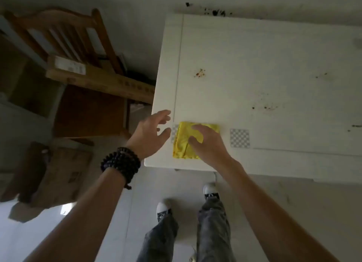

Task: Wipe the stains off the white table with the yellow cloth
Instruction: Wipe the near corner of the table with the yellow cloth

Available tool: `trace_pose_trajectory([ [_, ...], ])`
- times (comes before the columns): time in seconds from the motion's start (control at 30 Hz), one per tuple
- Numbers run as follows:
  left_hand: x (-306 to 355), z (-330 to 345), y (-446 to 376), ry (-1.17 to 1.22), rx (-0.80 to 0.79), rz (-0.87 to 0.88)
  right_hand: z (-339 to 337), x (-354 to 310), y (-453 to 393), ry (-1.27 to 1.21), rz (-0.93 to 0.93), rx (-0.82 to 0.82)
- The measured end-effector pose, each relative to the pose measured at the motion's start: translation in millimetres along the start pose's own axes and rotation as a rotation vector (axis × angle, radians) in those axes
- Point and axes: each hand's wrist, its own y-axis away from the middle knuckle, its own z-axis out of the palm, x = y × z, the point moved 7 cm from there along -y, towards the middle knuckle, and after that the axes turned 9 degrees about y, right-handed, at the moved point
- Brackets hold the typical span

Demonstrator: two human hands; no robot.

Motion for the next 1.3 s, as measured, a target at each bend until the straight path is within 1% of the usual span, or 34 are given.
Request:
trace_pose_trajectory([
  [0.07,-23,8,1,-0.077,-0.031,0.006,41,16,-6,0.294,0.024,-0.096],
  [0.13,-48,24,3,-0.148,-0.107,-0.005,72,42,-9,0.435,0.098,-0.144],
  [0.3,-94,47,-25,-0.259,-0.189,-0.001,95,55,-33,0.529,0.127,-0.052],
  [0.53,-119,66,-62,-0.393,-0.258,-0.032,116,59,-52,0.527,0.262,-0.118],
  [0.6,-120,65,-78,-0.422,-0.259,-0.032,113,57,-61,0.535,0.259,-0.114],
  [0.7,-115,56,-104,-0.497,-0.202,-0.017,105,56,-75,0.560,0.259,-0.104],
  [0.8,-111,49,-135,-0.512,-0.178,-0.048,93,54,-95,0.584,0.231,-0.080],
  [0.93,-104,40,-188,-0.549,-0.166,-0.079,75,52,-135,0.579,0.219,-0.113],
  [1.07,-98,29,-249,-0.554,-0.123,-0.114,48,50,-192,0.601,0.173,-0.119],
  [1.3,-95,11,-366,-0.540,-0.054,-0.110,-2,41,-320,0.610,0.115,-0.090],
])
